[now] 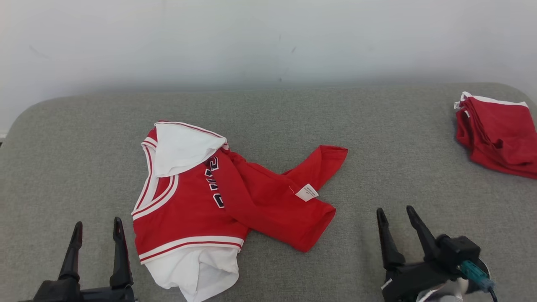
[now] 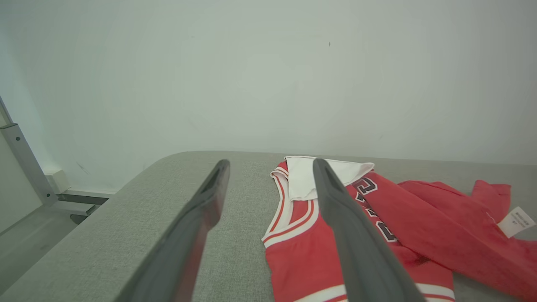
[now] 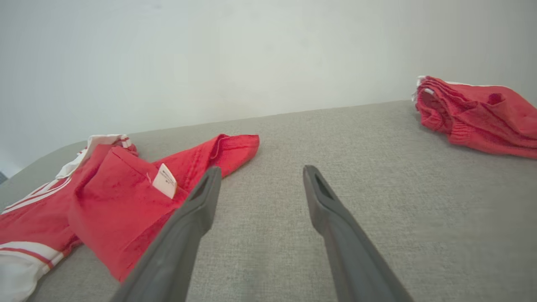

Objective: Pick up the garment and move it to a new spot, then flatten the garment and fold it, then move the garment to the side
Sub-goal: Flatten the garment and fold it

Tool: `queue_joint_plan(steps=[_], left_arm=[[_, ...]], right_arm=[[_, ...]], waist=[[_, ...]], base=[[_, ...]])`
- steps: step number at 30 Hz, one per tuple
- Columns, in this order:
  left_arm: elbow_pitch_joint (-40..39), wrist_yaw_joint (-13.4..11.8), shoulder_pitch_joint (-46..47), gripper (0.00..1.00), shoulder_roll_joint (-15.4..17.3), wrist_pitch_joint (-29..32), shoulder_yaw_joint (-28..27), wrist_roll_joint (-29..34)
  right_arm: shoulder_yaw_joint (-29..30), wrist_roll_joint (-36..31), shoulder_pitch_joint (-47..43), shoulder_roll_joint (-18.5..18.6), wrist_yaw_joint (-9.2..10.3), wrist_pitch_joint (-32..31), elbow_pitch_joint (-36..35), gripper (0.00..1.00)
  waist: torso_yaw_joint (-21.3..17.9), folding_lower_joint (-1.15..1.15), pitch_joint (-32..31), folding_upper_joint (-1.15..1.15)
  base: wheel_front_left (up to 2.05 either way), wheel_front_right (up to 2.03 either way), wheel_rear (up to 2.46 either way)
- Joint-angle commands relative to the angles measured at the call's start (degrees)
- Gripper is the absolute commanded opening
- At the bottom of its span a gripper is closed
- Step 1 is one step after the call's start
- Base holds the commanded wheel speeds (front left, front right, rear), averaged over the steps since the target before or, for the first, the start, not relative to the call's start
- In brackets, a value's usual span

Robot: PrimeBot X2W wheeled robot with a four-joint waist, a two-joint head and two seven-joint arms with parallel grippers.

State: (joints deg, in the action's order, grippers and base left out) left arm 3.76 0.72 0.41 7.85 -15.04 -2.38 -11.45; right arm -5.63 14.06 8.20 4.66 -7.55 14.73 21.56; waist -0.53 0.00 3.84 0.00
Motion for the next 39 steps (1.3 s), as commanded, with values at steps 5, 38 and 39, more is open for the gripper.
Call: queue_joint_plan(steps=[5,38,39], left_arm=[[1.0,2.1,1.9,1.00,-1.9,-0.2,-0.2,1.6],[4.8,5.7,1.1,1.00,-4.8,-0.2,-2.0,3.9],[4.9,5.8,0.8,1.00,-4.8,-0.2,-2.1,3.9]], right_arm=[[-4.6,1.2,6.3,1.3,0.15,-1.1,4.7,1.00],[-12.5,6.8,21.0,5.4,0.15,0.5,14.1,0.00],[-12.7,6.6,21.8,6.0,0.15,0.5,12.7,0.00]], waist=[[3.4,0.00,1.0,0.00],[5.9,0.00,-1.6,0.00],[5.5,0.00,-1.9,0.00]], base=[[0.00,0.00,0.00],[0.00,0.00,0.00],[0.00,0.00,0.00]])
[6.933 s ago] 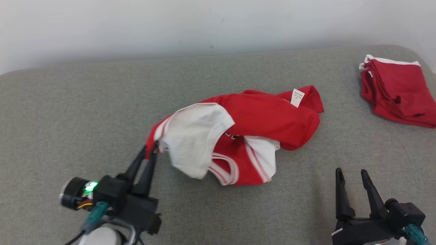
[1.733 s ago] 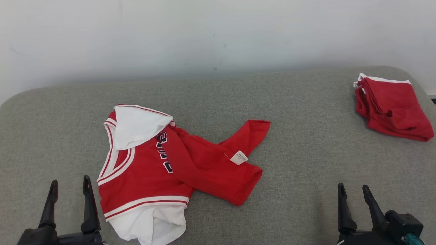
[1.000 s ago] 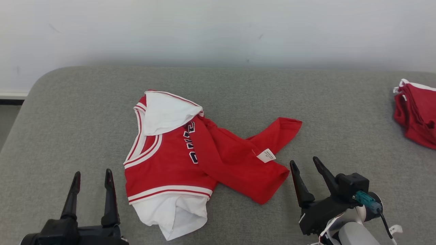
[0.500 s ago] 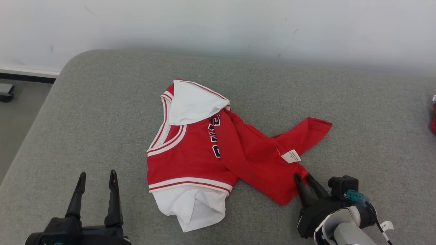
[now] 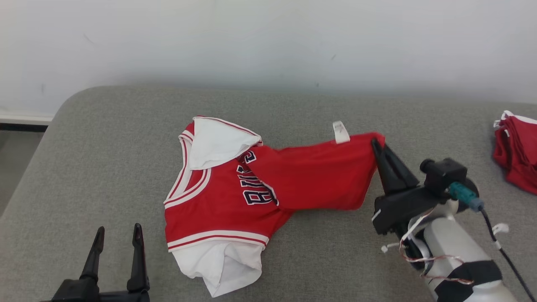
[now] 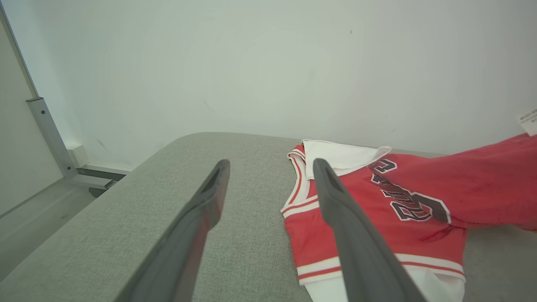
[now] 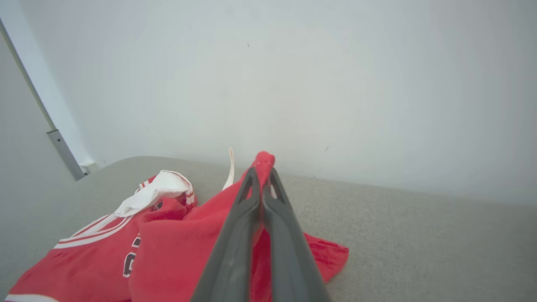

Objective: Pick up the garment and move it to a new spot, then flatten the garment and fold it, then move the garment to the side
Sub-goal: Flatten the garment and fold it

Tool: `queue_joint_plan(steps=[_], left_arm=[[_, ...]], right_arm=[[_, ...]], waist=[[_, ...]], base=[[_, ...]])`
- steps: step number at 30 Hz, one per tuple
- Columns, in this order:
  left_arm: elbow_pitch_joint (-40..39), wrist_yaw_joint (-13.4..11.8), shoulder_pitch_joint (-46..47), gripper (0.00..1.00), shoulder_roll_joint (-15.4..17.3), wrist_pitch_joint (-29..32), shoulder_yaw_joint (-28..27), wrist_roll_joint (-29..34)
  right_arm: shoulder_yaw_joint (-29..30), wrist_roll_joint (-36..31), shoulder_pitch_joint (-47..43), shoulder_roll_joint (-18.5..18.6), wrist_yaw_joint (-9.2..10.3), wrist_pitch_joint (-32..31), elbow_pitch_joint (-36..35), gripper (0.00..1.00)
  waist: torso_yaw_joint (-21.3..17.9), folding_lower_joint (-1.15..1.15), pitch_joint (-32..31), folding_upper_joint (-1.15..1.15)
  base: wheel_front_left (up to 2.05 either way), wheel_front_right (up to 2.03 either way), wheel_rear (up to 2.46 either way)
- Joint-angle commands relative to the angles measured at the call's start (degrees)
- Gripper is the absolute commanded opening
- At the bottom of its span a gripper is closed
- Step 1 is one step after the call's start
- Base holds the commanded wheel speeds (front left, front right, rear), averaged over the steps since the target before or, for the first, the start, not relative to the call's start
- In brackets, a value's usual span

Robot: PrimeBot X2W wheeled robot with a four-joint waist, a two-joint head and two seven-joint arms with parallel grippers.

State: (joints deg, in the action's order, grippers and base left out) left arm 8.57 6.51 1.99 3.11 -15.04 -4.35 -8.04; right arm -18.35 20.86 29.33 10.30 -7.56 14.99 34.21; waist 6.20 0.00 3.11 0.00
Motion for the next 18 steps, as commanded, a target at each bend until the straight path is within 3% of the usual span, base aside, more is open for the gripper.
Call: queue_joint_plan(steps=[1,10,18], left_arm=[[0.1,0.0,-0.9,1.00,-0.1,-0.2,-0.1,0.5],[0.6,0.3,-1.9,1.00,-0.2,-0.2,0.0,0.2],[-0.1,-0.1,-2.9,1.00,-0.3,-0.2,0.1,-0.1]], right_arm=[[0.0,-0.4,1.4,0.9,0.16,0.2,-1.3,0.00],[-1.1,-1.3,8.3,4.5,0.17,-0.9,-12.1,0.00],[0.3,-1.6,8.7,5.6,0.17,-4.9,-18.5,0.00]], waist=[[-1.5,0.00,-1.5,0.00],[-2.4,0.00,-3.4,0.00],[-1.8,0.00,-3.5,0.00]], base=[[0.00,0.00,0.00],[0.00,0.00,0.00],[0.00,0.00,0.00]])
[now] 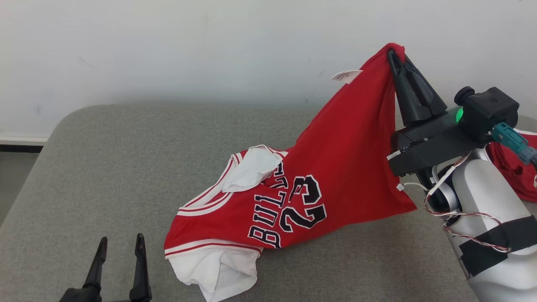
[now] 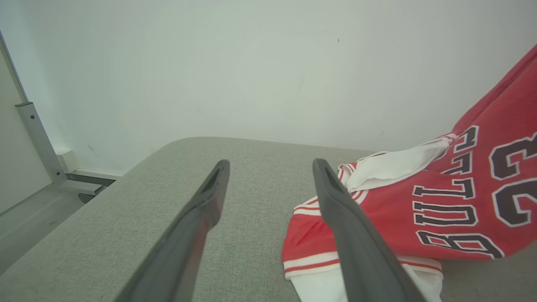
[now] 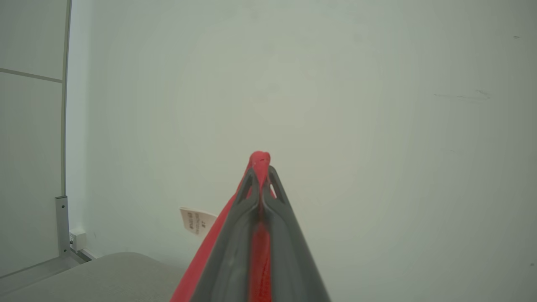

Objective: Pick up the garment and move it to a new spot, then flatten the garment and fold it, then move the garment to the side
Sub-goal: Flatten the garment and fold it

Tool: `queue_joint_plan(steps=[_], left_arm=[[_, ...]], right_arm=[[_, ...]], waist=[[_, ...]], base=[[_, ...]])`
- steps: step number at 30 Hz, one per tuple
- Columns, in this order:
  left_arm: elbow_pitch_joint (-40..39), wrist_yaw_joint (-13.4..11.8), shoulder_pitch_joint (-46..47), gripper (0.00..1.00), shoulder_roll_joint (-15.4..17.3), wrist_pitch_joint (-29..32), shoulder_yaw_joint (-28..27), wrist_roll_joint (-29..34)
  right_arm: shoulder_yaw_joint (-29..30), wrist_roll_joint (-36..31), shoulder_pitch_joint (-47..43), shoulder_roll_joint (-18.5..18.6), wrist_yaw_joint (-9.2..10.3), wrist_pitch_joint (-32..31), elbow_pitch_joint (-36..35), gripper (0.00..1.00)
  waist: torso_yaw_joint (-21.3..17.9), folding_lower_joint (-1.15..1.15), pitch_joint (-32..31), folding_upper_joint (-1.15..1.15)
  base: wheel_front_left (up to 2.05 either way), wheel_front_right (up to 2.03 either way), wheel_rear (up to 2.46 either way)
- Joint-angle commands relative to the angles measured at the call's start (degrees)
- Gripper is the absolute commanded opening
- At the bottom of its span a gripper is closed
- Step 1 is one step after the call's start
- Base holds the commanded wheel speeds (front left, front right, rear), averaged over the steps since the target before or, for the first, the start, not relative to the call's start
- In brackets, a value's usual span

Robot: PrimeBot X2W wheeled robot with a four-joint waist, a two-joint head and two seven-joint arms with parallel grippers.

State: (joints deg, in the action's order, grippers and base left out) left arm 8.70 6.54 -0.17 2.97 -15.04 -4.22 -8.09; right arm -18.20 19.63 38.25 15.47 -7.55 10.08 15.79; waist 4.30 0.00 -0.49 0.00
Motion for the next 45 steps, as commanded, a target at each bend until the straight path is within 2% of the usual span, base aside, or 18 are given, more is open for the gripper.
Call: queue_joint_plan(steps=[1,10,17,25,26,27,31,34,45], left_arm=[[-0.4,-0.4,-0.8,1.00,-0.1,-0.2,0.3,-0.3],[0.0,-0.7,1.3,1.00,-0.1,-0.2,1.5,-1.5],[0.3,-0.8,4.2,1.00,-0.1,-0.2,3.8,-2.4],[1.4,-0.6,8.4,1.00,-0.1,-0.2,6.8,-4.0],[1.5,-0.6,8.9,1.00,-0.1,-0.2,7.2,-4.1],[1.6,-0.6,9.2,1.00,-0.1,-0.2,7.5,-4.1],[1.9,-0.9,10.0,1.00,-0.1,-0.2,8.4,-4.3],[2.0,-0.9,9.9,1.00,-0.1,-0.2,8.0,-4.1],[1.5,-0.7,6.8,1.00,-0.1,-0.2,4.7,-2.0]], right_arm=[[0.3,-0.4,-0.4,0.5,0.15,-0.5,-0.3,0.00],[1.9,-0.4,1.2,1.7,0.15,-2.5,3.1,0.00],[1.8,-1.5,7.9,4.3,0.16,-2.2,15.9,0.00],[1.0,-3.4,19.2,6.1,0.16,1.9,33.0,0.00],[1.0,-4.3,20.2,6.5,0.16,2.6,34.8,0.31],[1.1,-5.0,21.1,6.5,0.16,3.2,36.5,1.00],[1.8,-7.0,23.3,5.6,0.16,4.7,41.1,1.00],[1.7,-7.7,23.4,4.8,0.16,5.1,42.1,1.00],[1.5,-5.1,12.6,5.6,0.15,5.0,30.0,1.00]], waist=[[0.2,0.00,0.3,0.00],[1.3,0.00,3.4,0.00],[3.6,0.00,7.0,0.00],[6.9,0.00,11.7,0.00],[7.4,0.00,12.1,0.00],[7.7,0.00,12.4,0.00],[8.3,0.00,13.0,0.00],[7.7,0.00,12.8,0.00],[2.8,0.00,8.4,0.00]], base=[[0.00,0.00,0.00],[0.00,0.00,0.00],[0.00,0.00,0.00],[0.00,0.00,0.00],[0.00,0.00,0.00],[0.00,0.00,0.00],[0.00,0.00,0.00],[0.00,0.00,0.00],[0.00,0.00,0.00]])
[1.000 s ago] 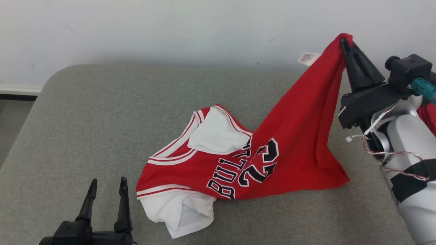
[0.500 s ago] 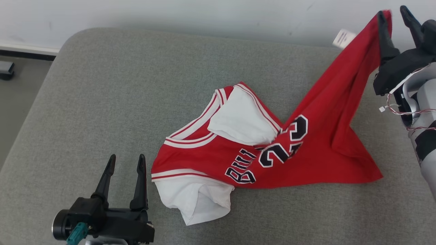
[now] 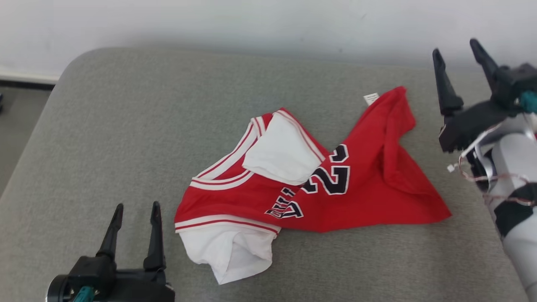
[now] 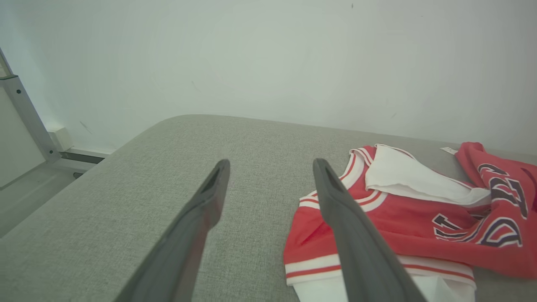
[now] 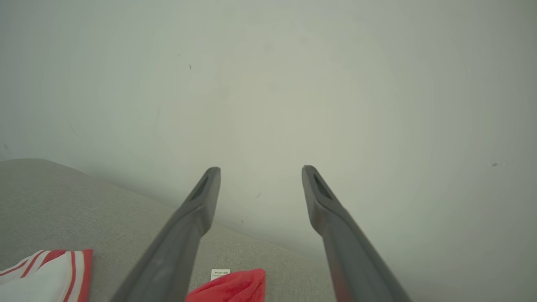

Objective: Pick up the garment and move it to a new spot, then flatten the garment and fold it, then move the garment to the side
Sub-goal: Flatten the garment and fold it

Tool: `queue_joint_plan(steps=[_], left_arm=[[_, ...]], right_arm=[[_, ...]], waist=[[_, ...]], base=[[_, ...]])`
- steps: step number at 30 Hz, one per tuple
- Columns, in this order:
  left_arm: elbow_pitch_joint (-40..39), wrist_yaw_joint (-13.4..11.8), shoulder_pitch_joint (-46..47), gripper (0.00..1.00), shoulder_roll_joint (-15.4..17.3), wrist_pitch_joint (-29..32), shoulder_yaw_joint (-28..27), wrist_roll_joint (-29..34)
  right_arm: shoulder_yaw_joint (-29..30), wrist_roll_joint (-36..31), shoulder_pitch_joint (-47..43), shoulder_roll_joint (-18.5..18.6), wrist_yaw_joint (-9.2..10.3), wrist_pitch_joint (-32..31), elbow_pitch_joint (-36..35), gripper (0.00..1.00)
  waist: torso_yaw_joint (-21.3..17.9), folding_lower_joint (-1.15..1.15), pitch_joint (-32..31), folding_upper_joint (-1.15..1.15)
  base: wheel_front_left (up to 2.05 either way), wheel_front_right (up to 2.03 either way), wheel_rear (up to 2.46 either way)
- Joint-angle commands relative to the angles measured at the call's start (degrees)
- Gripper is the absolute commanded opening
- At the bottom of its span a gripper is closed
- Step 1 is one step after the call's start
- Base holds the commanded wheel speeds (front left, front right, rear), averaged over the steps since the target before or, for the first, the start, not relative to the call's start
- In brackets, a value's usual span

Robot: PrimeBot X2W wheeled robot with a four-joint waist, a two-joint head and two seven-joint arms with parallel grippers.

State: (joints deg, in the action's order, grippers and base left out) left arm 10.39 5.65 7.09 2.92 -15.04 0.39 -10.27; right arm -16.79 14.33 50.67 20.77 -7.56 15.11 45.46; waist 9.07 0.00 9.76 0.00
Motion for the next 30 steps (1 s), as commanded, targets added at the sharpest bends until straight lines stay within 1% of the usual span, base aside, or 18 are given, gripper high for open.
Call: queue_joint_plan(steps=[1,5,10,18,24,30], left_arm=[[-0.3,0.3,-0.9,1.00,0.0,-0.2,-0.4,0.4],[-0.7,0.2,-2.7,1.00,0.0,-0.2,-2.4,1.1],[-1.3,0.7,-4.3,1.00,0.0,-0.2,-3.9,2.4],[-1.9,0.9,-5.5,1.00,0.0,-0.2,-4.5,3.1],[-1.8,1.2,-5.3,1.00,0.0,-0.2,-3.7,2.8],[-1.7,1.4,-4.5,1.00,0.0,-0.2,-3.1,2.6]], right_arm=[[-0.1,0.5,-1.6,0.3,0.17,0.0,-0.8,1.00],[-0.4,1.7,-8.1,1.1,0.17,0.0,-5.8,1.00],[-0.4,2.9,-16.5,1.7,0.17,0.0,-10.2,1.00],[-0.8,4.1,-28.6,1.1,0.17,0.0,-13.9,1.00],[-1.5,5.0,-31.7,0.5,0.17,0.0,-11.7,1.00],[-3.5,5.7,-29.7,0.4,0.18,-0.2,-6.1,1.00]], waist=[[-2.6,0.00,-2.4,0.00],[-5.1,0.00,-4.0,0.00],[-7.1,0.00,-5.5,0.00],[-7.7,0.00,-6.8,0.00],[-6.4,0.00,-6.5,0.00],[-4.5,0.00,-5.3,0.00]], base=[[0.00,0.00,0.00],[0.00,0.00,0.00],[0.00,0.00,0.00],[0.00,0.00,0.00],[0.00,0.00,0.00],[0.00,0.00,0.00]])
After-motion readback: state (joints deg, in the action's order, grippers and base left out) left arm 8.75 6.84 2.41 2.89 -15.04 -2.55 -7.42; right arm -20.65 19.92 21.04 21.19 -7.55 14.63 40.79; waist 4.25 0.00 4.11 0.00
